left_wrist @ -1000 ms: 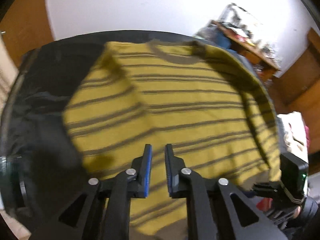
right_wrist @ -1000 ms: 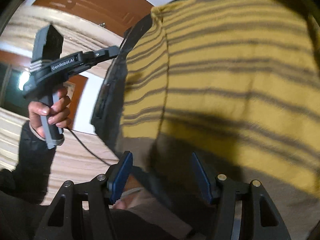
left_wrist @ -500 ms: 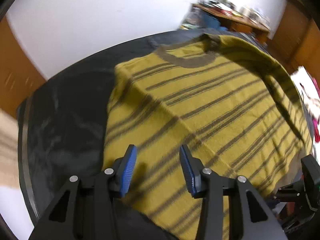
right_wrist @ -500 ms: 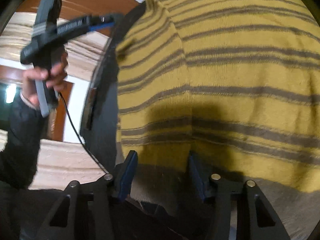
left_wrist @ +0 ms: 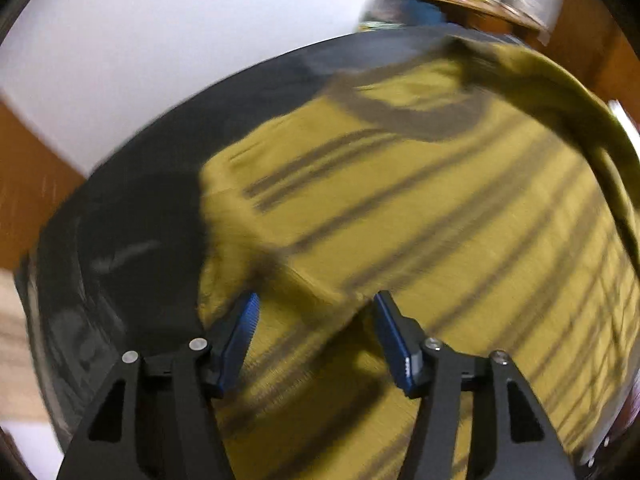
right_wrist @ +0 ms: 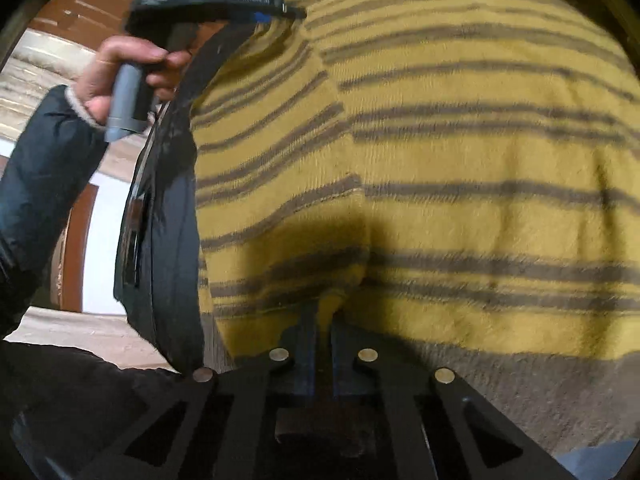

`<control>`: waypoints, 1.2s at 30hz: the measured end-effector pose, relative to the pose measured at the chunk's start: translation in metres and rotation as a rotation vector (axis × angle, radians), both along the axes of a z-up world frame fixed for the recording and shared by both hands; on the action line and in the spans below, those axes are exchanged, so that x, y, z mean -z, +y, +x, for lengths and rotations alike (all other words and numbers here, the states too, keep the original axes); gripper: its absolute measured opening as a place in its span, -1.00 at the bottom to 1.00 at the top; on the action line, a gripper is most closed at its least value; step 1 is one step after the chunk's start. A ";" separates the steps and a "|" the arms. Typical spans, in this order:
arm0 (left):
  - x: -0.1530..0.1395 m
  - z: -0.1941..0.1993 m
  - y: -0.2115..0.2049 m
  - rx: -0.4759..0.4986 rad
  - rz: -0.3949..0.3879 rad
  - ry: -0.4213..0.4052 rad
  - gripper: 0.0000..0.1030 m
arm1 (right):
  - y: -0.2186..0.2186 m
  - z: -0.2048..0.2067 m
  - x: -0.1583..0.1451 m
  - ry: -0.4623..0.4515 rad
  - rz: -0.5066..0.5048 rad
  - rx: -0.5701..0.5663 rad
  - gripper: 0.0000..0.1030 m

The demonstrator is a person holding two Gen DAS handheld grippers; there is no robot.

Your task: Fold clothes

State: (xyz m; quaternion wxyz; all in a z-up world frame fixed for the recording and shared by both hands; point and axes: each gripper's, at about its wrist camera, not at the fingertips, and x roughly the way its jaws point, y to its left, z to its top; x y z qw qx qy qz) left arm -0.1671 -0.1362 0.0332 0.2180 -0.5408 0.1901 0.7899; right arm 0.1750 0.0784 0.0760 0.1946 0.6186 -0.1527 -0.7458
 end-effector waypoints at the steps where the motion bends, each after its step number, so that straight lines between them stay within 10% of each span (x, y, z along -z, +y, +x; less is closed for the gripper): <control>1: 0.001 -0.006 -0.006 -0.025 0.011 -0.006 0.35 | 0.002 -0.002 -0.006 0.019 0.007 0.014 -0.90; 16: -0.005 -0.052 -0.069 -0.246 0.023 0.066 0.37 | 0.052 -0.099 -0.100 0.439 0.448 0.198 -0.90; 25: 0.007 -0.053 -0.063 -0.266 0.028 0.057 0.39 | 0.078 -0.186 -0.070 0.486 0.679 0.231 -0.89; 30: 0.008 -0.057 -0.069 -0.308 0.053 0.052 0.41 | 0.097 -0.207 -0.043 0.334 0.655 0.249 -0.85; 32: 0.002 -0.055 -0.076 -0.340 0.076 0.066 0.41 | 0.104 -0.201 -0.048 0.336 0.644 0.294 -0.56; 34: -0.007 -0.051 -0.081 -0.358 0.094 0.091 0.41 | 0.109 -0.193 -0.058 0.356 0.614 0.340 0.55; 36: -0.022 -0.042 -0.084 -0.360 0.109 0.137 0.41 | 0.111 -0.183 -0.071 0.386 0.575 0.374 0.66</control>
